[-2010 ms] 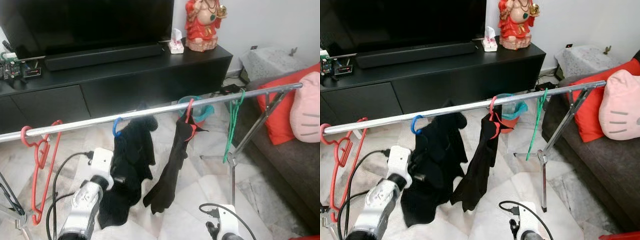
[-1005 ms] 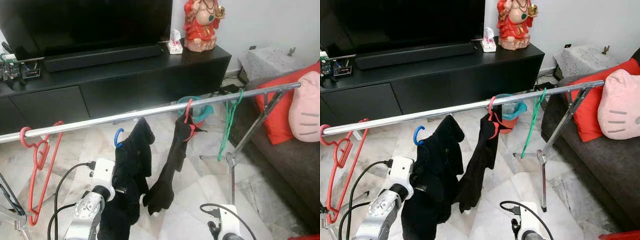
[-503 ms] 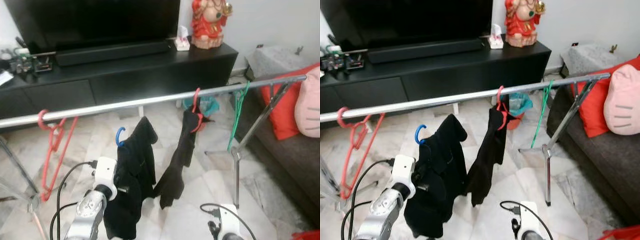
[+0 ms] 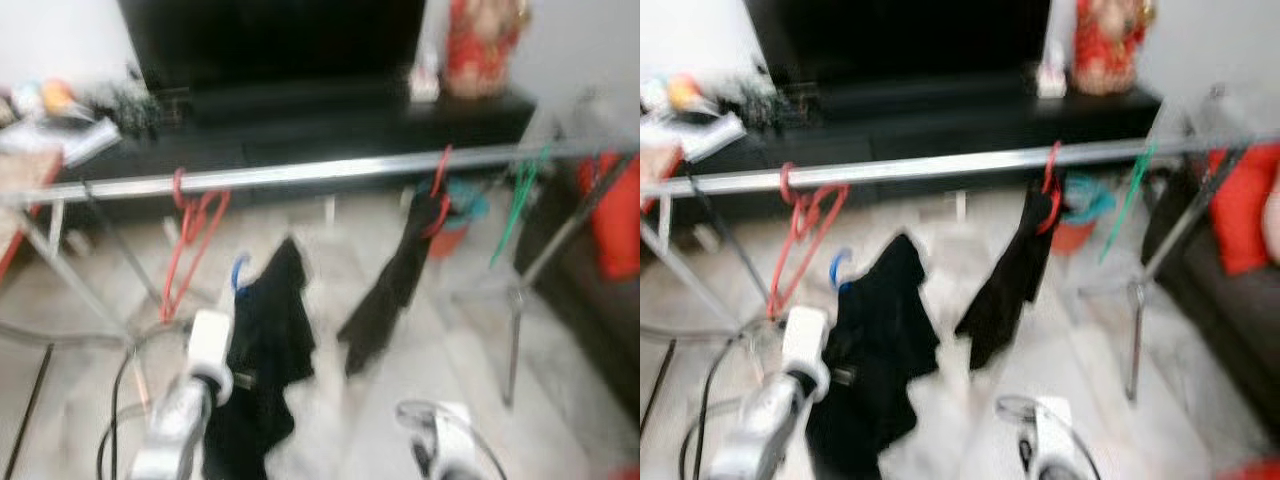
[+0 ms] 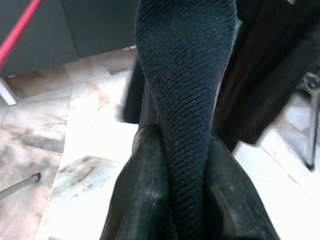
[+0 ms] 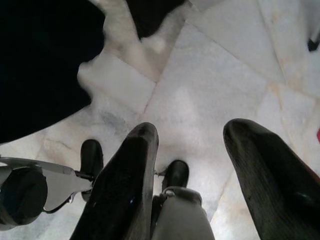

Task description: Hang hanger

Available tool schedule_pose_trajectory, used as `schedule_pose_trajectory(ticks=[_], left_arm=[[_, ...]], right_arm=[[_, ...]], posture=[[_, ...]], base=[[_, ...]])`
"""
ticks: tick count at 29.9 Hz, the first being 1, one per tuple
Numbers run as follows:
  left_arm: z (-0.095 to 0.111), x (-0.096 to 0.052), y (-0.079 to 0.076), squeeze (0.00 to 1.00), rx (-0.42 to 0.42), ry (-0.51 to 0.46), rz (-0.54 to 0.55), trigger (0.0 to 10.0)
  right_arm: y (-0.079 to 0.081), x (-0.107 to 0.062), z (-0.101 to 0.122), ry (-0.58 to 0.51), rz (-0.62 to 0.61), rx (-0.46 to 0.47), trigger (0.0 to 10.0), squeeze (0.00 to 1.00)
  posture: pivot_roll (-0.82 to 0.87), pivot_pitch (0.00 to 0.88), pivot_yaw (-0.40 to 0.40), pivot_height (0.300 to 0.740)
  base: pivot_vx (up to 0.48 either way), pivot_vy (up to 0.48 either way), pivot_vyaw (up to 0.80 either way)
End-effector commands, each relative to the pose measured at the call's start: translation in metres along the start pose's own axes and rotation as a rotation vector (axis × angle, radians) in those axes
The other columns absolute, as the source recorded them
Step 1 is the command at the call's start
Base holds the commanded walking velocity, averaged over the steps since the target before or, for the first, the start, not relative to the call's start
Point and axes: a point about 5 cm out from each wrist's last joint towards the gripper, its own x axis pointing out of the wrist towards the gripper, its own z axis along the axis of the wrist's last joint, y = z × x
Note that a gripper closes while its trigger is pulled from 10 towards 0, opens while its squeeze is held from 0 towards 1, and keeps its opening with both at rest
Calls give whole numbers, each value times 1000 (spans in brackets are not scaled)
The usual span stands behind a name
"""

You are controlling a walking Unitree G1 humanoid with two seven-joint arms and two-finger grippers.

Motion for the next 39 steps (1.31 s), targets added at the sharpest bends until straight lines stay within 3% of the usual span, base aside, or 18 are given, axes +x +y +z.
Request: schedule_pose_trajectory(ticks=[1,28,31,35,39], left_arm=[[10,3,-4,0,8,-43,-16,10000],[15,6,-5,0,6,-49,-42,10000],[17,6,-6,0,7,-53,-50,10000],[25,10,-10,0,24,-74,-82,10000],[29,13,-12,0,49,-74,-106,10000]], right_arm=[[-7,-1,-4,13,-24,14,10000,0],[-5,-1,2,-26,-5,15,10000,0],[-4,-1,5,-45,13,-60,10000,0],[-1,0,14,-106,64,-248,10000,0],[1,-1,18,-139,75,-296,10000,0]], posture=[[72,0,-8,740],[74,0,-2,740],[71,0,-1,740],[66,0,2,740],[65,0,3,740]], base=[[-296,0,0],[-297,0,0],[-300,0,0],[-208,0,0],[0,0,0]])
